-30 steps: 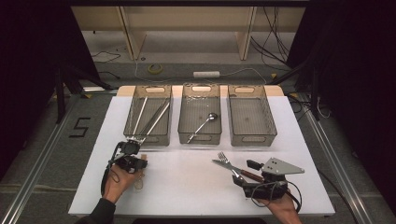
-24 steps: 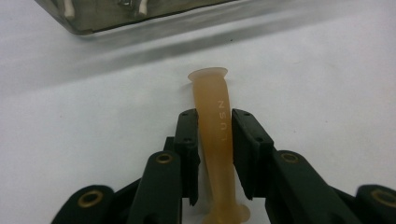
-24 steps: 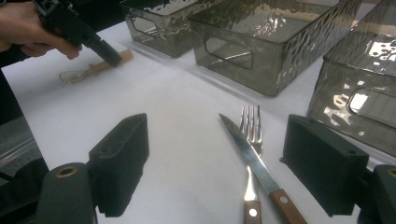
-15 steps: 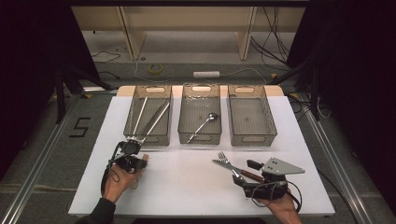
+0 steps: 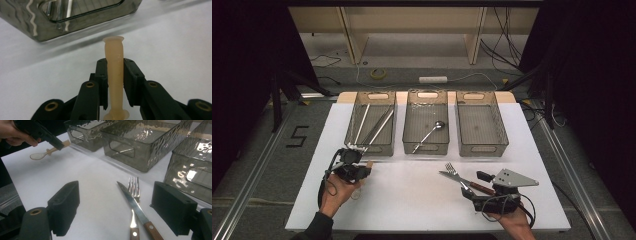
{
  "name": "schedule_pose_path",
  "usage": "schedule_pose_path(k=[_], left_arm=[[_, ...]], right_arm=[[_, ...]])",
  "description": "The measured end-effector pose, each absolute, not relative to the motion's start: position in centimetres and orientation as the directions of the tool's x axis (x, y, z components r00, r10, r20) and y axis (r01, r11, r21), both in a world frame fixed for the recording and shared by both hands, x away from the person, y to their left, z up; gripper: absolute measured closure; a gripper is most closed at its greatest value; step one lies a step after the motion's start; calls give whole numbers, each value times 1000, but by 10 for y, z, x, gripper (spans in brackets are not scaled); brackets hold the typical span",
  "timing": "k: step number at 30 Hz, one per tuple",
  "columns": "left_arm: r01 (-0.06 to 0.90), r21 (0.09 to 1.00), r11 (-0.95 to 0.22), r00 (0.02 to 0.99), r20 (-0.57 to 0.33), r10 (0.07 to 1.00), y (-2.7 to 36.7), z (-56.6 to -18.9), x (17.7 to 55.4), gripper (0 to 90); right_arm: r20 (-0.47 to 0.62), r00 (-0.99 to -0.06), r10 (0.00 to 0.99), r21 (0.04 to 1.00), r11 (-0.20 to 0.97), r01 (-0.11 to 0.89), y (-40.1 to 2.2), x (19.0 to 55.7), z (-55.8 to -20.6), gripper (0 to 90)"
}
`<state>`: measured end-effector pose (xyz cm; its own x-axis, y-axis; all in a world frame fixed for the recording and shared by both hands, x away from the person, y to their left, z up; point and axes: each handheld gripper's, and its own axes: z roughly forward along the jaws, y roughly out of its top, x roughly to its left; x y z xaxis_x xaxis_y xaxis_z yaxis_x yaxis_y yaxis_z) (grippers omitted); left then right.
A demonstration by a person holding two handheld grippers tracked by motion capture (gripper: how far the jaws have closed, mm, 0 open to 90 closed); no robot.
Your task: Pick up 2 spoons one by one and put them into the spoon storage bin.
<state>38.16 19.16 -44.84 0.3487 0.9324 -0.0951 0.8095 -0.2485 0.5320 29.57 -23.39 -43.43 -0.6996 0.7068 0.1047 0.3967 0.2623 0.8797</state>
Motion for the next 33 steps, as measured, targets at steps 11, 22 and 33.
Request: schedule_pose_path(k=[11, 22, 33], left_arm=[[765, 602, -229, 407, -177, 896, 185, -432, 375, 745], [716, 654, -243, 474, -200, 857, 172, -417, 374, 745], [662, 703, -260, 533, -197, 823, 158, -395, 384, 744]], right_arm=[[105, -702, 705, 880, 262, 395, -235, 296, -434, 235], [109, -697, 709, 880, 258, 399, -236, 297, -435, 235], [115, -696, 709, 879, 254, 403, -236, 298, -435, 235]])
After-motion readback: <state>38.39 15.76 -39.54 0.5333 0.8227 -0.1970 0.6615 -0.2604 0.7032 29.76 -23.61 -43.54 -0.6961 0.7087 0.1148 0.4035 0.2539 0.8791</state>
